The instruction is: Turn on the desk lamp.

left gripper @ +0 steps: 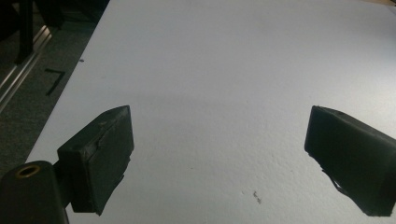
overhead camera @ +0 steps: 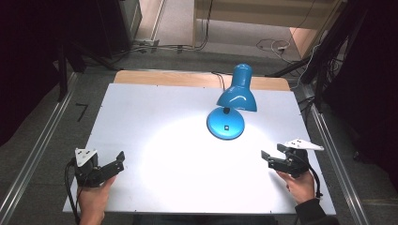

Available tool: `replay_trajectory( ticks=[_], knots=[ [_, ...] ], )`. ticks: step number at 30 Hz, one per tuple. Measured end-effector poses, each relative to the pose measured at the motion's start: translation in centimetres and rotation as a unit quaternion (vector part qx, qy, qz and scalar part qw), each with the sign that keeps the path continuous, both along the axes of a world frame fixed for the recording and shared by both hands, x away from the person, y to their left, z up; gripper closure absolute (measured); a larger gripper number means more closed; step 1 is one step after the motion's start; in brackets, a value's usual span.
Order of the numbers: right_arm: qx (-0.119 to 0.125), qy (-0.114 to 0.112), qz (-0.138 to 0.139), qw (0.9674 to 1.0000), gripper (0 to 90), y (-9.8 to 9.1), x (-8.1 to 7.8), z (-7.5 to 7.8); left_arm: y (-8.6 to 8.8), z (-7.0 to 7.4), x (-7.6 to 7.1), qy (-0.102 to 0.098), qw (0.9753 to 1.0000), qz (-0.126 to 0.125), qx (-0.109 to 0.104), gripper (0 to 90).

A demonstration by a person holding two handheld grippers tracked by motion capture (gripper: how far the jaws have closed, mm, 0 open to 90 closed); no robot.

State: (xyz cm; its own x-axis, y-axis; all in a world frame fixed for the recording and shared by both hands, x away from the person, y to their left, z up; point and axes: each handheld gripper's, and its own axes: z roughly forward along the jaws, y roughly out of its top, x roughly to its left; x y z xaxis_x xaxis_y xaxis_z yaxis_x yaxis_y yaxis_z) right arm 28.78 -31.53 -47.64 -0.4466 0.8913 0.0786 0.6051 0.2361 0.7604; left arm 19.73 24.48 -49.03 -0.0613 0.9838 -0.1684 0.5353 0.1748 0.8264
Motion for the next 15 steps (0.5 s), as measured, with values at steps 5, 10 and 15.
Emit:
replay_trajectory(
  ticks=[5, 10, 15],
  knots=[
    [0.007, -0.001, -0.004, 1.0, 22.5, -0.7, -0.5, 0.1, 0.0, 0.0, 0.0, -0.002, 1.0, 0.001, -0.002, 9.0],
    [0.01, 0.001, -0.008, 0.9999, 21.8, -1.4, -0.9, 0.0, 0.0, 0.0, -0.1, -0.002, 1.0, 0.001, -0.002, 9.0],
    [0.01, 0.0, -0.015, 0.9998, 21.5, -2.2, -1.2, 0.1, 0.0, 0.0, -0.1, -0.002, 1.0, -0.002, -0.005, 9.1]
  ],
)
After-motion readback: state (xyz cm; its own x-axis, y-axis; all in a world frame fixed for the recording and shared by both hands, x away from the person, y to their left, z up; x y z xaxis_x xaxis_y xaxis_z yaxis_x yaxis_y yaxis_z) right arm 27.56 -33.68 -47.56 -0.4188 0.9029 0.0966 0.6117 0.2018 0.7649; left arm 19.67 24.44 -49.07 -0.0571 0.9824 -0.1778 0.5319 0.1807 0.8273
